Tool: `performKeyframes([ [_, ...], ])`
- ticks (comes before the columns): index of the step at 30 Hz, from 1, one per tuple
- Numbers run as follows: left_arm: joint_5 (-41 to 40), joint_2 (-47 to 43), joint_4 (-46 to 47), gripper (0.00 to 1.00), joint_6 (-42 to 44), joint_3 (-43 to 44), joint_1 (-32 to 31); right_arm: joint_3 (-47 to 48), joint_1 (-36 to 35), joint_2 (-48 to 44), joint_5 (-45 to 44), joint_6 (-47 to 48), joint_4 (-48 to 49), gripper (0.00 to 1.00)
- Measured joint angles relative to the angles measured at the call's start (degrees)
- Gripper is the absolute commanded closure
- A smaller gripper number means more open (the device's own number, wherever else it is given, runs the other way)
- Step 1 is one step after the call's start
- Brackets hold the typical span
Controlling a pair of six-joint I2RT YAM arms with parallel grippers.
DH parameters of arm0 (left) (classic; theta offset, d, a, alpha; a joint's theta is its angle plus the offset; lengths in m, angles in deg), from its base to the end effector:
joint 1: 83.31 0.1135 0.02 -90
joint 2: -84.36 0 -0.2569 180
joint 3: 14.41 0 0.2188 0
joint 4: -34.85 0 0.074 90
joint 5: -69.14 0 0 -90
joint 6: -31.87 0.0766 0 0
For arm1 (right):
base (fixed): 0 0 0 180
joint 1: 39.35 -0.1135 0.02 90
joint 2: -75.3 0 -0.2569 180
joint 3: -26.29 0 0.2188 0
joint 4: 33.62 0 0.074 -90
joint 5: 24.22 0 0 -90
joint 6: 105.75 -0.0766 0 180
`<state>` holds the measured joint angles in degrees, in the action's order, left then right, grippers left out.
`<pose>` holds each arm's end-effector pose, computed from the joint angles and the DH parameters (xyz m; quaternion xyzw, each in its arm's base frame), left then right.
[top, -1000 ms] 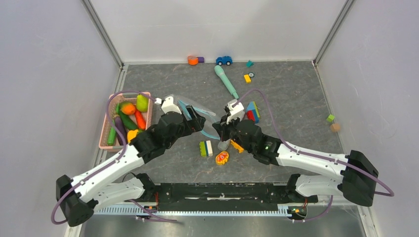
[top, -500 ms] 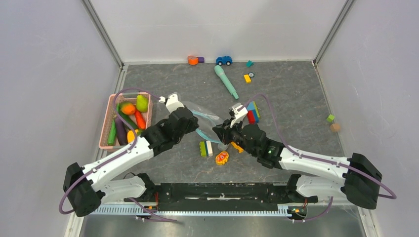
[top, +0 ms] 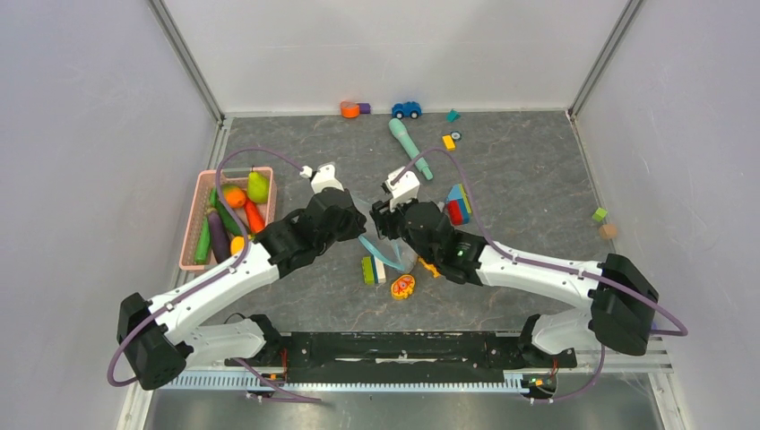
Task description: Place the food in the zip-top bag and seal the zipper
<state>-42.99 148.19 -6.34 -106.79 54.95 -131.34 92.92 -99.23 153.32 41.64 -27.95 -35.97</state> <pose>0.1835 -0.1608 0.2806 -0.0924 0.8726 -0.2214 0.4254 0.1882 0.2619 0.2874 -0.1928 0.7558 0.2222 0.5850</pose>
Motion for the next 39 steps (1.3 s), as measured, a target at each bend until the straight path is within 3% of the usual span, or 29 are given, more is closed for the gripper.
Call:
performKeyframes([
  [3, 1.27, 0.0, -0.87, 0.98, 1.49, 0.81, 0.0, 2.03, 0.0, 0.94, -3.3, 3.15, -1.03, 0.75],
  [7, 1.22, -0.02, -3.28, 0.93, 3.67, 1.6, 0.0, 4.81, 0.11, 1.42, -10.19, 6.67, -5.11, 0.89],
  [10, -0.87, -0.37, -5.75, 0.85, 4.74, 1.68, 0.0, 7.65, 1.77, 1.31, -15.45, 8.76, -9.42, 0.84],
  [14, -5.09, -1.27, -8.39, 0.74, 5.46, 1.68, -0.2, 8.94, 6.43, -1.36, -16.7, 10.95, -15.15, 0.89],
  [20, -9.07, -1.46, -7.41, 0.6, 5.44, 2.86, -0.96, 6.71, 7.72, -9.6, -10.73, 12.07, -19.12, 0.95],
  [26, -10.16, 1.64, -7.63, 0.57, 7.13, 4.83, -0.83, 5.73, 8.24, -13.92, -3.78, 11.98, -21.42, 1.0],
  [32, -2.89, 8.41, -4.52, 0.35, 12.85, 8.63, -0.26, 12.22, 9.42, -12.46, -5.09, 11.98, -29.49, 1.0],
  [34, 2.36, 10.54, -1.33, 0.16, 14.47, 10.19, -0.2, 15.06, 9.42, -12.44, -9.22, 11.1, -32.09, 1.0],
  [36, 6.51, 11.76, 1.7, 0.04, 15.76, 10.82, -0.2, 16.48, 9.42, -12.48, -12.7, 9.46, -33.9, 1.0],
  [39, 12.87, 12.41, 6.01, 0.0, 16.7, 10.78, -0.22, 16.46, 9.53, -12.41, -17.16, 5.14, -37.86, 0.99],
])
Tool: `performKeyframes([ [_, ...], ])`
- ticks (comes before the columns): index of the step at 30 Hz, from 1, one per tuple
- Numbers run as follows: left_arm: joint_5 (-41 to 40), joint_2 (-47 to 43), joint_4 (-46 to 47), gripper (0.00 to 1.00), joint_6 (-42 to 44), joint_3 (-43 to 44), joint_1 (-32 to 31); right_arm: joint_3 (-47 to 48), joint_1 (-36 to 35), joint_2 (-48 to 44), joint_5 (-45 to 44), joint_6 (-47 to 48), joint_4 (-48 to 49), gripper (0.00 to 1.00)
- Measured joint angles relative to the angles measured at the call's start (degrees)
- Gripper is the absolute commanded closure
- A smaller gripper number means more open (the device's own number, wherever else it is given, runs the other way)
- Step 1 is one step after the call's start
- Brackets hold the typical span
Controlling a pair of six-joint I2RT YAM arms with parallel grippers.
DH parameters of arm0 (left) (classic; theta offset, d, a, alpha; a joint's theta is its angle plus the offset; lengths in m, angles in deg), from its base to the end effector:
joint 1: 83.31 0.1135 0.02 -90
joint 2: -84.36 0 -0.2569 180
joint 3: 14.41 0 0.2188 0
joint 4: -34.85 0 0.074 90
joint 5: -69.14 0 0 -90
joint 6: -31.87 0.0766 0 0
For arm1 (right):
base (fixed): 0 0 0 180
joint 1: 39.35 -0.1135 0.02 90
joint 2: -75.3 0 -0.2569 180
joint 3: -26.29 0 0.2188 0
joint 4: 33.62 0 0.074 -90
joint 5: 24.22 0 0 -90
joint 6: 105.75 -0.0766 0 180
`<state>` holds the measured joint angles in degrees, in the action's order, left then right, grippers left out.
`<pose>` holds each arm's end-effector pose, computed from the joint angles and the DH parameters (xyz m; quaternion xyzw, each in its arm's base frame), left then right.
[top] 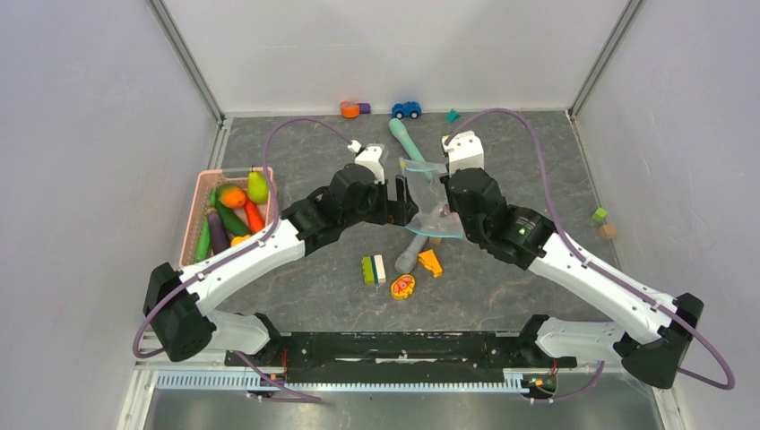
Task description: Place the food in the zip-top bag and seal the zipper
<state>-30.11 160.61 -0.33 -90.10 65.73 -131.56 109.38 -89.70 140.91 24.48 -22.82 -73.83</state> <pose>0.2123 -0.2194 0.3002 0.0839 0.8656 -0.2610 0.4190 0.1946 0.1556 0.3624 -0.1057 0.7962 -0.0085 0.5956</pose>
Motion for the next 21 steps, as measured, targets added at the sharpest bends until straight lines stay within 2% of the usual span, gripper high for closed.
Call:
performKeyframes([
  [6, 8.28, -1.97, 6.23, 0.0, 1.05, -2.12, 0.0, -6.16, 0.15, 0.9, -2.64, -7.85, -4.17, 0.98],
  [12, 8.22, -11.56, 5.53, 0.0, 1.16, -10.16, 0.0, -8.96, 0.15, 4.61, -1.62, -13.03, -3.37, 0.98],
  [15, 1.64, -16.57, 1.64, 0.0, 0.39, -11.98, -0.02, -8.96, 0.15, 5.86, 0.04, -14.51, -1.46, 0.94],
  [19, -15.06, -21.03, -6.88, 0.0, -3.89, -12.02, 1.05, -8.96, 0.13, 6.91, 2.34, -16.28, 1.79, 0.94],
  [21, -20.24, -21.68, -9.42, 0.0, -5.05, -12.09, 3.5, -8.98, 0.11, 7.28, 3.34, -16.94, 3.34, 0.94],
])
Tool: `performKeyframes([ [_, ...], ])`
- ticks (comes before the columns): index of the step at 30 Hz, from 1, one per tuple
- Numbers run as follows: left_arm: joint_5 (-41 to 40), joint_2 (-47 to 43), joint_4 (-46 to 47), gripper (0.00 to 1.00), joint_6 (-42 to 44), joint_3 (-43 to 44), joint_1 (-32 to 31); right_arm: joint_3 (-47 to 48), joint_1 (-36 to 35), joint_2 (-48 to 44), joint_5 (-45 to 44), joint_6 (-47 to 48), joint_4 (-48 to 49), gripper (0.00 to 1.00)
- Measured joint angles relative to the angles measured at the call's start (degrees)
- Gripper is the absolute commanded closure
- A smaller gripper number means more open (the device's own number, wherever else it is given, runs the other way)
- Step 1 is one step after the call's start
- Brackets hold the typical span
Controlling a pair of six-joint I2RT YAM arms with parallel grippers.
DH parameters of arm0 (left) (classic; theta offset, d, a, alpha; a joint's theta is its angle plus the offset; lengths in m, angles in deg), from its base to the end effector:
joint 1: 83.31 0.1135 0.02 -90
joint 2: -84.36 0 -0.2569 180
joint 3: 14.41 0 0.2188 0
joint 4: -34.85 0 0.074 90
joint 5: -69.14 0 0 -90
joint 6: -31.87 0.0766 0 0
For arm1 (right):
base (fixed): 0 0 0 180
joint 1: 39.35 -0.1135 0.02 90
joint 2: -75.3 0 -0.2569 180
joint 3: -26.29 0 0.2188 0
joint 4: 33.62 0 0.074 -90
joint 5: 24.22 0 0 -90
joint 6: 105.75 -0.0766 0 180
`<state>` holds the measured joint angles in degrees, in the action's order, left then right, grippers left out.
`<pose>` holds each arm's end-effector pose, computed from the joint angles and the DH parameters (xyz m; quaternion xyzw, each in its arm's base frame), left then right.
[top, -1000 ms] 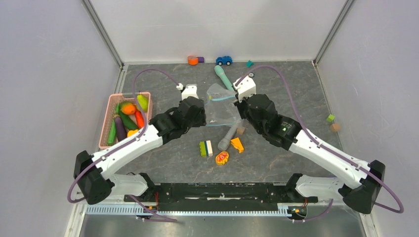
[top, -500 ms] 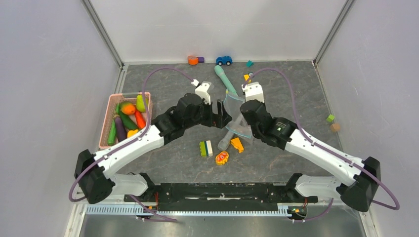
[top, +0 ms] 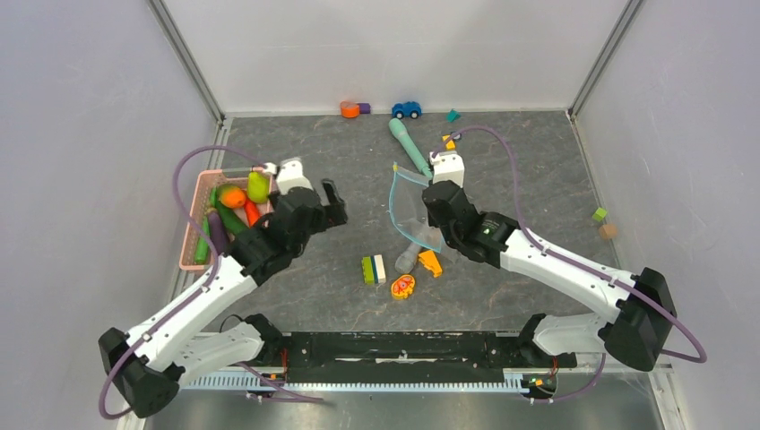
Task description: Place the food in the zip-top bag and seal the zipper
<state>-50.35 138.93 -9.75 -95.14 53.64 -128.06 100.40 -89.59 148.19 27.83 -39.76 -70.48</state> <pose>0.1716 -0.1170 0.3011 -0.0680 0.8487 -0.1435 0.5045 0.2104 0.1793 0.2854 -0.0462 0.8530 0.0301 0.5190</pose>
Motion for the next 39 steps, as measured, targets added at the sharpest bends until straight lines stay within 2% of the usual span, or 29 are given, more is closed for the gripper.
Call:
performKeyframes([
  [2, -1.44, 0.13, -0.79, 0.0, -0.7, -0.42, 6.45, -0.52, 0.0, 0.22, 0.94, -0.42, 1.9, 0.94],
  [6, -0.04, 2.73, -1.57, 0.0, -1.97, -1.22, 24.3, -2.27, 0.0, 0.2, 1.9, -0.68, 4.28, 0.94],
  [10, -0.26, 4.68, -4.24, 0.0, -4.55, -1.29, 33.35, -5.75, 0.0, -0.7, 1.99, -0.66, 6.78, 0.94],
  [18, -6.93, 7.02, -13.53, 0.0, -12.94, -1.33, 43.5, -7.74, 0.0, -1.51, 2.01, 0.33, 8.04, 0.95],
  [25, -8.55, 13.4, -14.16, 0.0, -13.79, -1.33, 49.35, -8.72, 0.0, -2.99, 2.01, 2.45, 7.93, 0.96],
  [33, -6.19, 14.45, -5.77, 0.0, -13.57, -6.93, 56.26, -8.72, 0.0, -3.82, 1.27, 4.04, 7.39, 0.97],
  [39, -5.53, 14.88, 2.36, 0.0, -9.99, -8.46, 58.03, -8.72, 0.0, -3.23, 0.46, 5.77, 6.99, 0.98],
])
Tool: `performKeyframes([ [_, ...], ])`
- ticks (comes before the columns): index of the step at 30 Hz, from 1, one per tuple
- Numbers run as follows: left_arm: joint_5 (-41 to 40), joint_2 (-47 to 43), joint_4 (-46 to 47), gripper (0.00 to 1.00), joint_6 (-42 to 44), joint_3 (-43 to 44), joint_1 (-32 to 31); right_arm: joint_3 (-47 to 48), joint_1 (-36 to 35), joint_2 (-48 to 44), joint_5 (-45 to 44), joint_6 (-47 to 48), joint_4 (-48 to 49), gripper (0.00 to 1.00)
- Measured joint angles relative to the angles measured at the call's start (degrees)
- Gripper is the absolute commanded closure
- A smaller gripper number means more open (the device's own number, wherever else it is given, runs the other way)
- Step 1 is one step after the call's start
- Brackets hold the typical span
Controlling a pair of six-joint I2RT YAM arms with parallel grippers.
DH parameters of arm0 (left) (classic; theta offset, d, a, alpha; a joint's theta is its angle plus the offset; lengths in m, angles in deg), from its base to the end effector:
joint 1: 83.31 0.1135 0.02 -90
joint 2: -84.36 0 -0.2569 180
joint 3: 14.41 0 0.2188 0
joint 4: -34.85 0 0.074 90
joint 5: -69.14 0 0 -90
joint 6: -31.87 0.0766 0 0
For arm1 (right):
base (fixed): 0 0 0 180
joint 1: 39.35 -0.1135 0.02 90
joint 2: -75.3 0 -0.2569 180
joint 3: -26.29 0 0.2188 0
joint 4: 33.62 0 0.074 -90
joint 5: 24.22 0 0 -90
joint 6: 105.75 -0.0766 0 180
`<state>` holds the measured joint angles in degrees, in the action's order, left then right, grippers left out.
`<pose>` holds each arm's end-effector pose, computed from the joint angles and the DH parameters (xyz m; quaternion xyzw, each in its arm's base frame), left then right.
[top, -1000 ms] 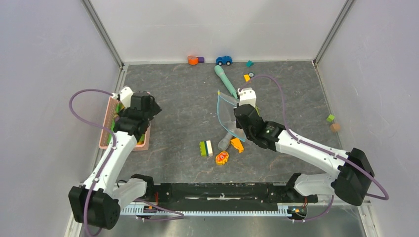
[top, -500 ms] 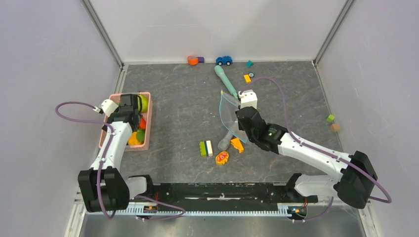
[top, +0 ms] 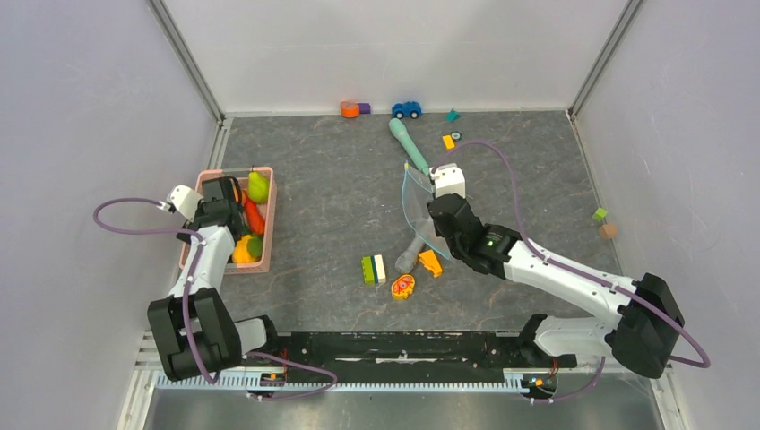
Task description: Place the food in the zip-top bag and seal the zipper
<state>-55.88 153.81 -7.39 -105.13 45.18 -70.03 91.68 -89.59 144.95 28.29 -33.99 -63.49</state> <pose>0.2132 0.0955 0.2087 -0.5374 0.7310 0.1825 0.3789 0.2024 0.1704 0.2625 -0.0859 0.8457 0.0149 0.5265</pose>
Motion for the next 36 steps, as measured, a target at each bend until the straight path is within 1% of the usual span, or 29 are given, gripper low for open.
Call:
performKeyframes([
  [4, 0.37, 3.74, 8.09, 0.0, 5.01, 0.37, 0.15, 0.0, 0.0, 1.07, -0.76, 0.83, -0.33, 0.99],
  [7, 0.22, 6.54, 12.07, 0.0, 7.28, 0.35, 0.15, 0.0, 0.0, 1.66, -1.14, 1.7, -0.31, 0.99],
  [13, -0.96, 9.16, 17.7, 0.0, 9.75, -0.52, 0.42, 0.0, 0.0, 3.13, -1.11, 3.26, -0.26, 0.99],
  [18, -0.96, 11.91, 20.48, 0.01, 10.05, -0.68, 0.79, 0.0, 0.0, 4.42, -1.09, 3.65, -0.26, 1.0],
  [24, -0.7, 15.56, 20.48, 0.07, 10.03, -0.61, 1.42, 0.0, 0.0, 4.48, -1.11, 4.04, -0.2, 1.0],
  [27, -0.48, 16.85, 19.76, 0.14, 10.01, 0.22, 1.84, 0.0, 0.0, 4.48, -1.16, 4.2, -0.15, 1.0],
  [32, 1.73, 18.69, 18.75, 0.18, 9.92, 2.08, 2.8, 0.0, 0.0, 4.46, -1.62, 4.52, -0.09, 1.0],
  [36, 2.43, 18.8, 18.64, 0.28, 9.77, 2.38, 3.13, 0.0, 0.0, 4.44, -1.99, 4.61, 0.02, 1.0],
])
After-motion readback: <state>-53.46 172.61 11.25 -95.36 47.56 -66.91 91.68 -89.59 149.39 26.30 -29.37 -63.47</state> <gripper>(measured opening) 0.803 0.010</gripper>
